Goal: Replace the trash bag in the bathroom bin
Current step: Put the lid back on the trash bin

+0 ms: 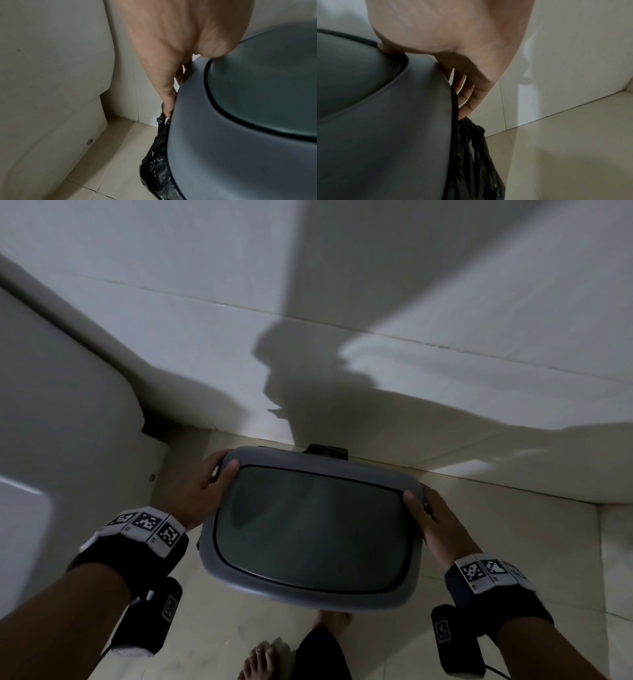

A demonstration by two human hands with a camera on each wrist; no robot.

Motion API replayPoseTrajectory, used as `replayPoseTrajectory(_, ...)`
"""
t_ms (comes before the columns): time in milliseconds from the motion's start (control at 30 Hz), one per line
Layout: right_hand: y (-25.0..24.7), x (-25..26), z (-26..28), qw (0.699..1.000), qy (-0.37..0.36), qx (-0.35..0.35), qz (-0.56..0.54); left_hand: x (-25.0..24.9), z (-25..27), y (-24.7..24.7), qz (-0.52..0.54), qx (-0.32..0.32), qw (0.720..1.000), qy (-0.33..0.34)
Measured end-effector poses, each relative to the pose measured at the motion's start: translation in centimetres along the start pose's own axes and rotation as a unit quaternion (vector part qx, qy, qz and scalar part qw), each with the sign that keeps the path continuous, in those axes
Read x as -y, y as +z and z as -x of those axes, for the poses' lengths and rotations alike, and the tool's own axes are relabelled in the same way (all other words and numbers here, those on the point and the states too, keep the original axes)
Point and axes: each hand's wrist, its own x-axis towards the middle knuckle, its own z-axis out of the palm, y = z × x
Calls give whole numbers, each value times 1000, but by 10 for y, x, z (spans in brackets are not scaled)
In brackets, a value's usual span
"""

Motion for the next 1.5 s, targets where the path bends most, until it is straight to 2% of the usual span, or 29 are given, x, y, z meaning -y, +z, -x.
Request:
replayPoseTrajectory(267, 0, -4, -7, 1000, -7, -2, -10, -7, -4, 3, -44, -31, 998, 17)
replayPoseTrajectory(467, -1, -6, -12, 1000, -13, 7, -17, -14, -6, 1, -42, -1, 999, -11)
replayPoseTrajectory(667, -3, 6, -14, 1000, -27, 7, 7, -26, -8, 10, -33, -50, 998, 10)
replayPoseTrajectory(933, -1, 14, -17, 1000, 2, 4, -13, -34, -9, 10, -39, -51, 998, -11)
replayPoseTrajectory(1033, 10, -2, -14, 999, 26, 20, 23, -32, 4, 24, -58, -34, 997, -49)
replayPoseTrajectory(1133, 20, -22, -11, 999, 24, 27, 19, -18, 15, 28, -77, -28, 996, -38)
replayPoseTrajectory(1200, 21, -17, -8, 999, 27, 16, 12, -12, 17, 30, -70, -42, 996, -39)
replayPoseTrajectory(1300, 19, -10, -3, 999, 40, -12, -30, -14, 13, 26, -33, -65, 995, -65)
replayPoseTrajectory(1400, 14, -4, 13, 992, 69, -39, -100, 8, 13, 23, 2, -72, 989, -129)
replayPoseTrajectory(1500, 12, -3, 26, 993, 96, -26, -66, 14, 25, 23, 18, -63, 980, -190)
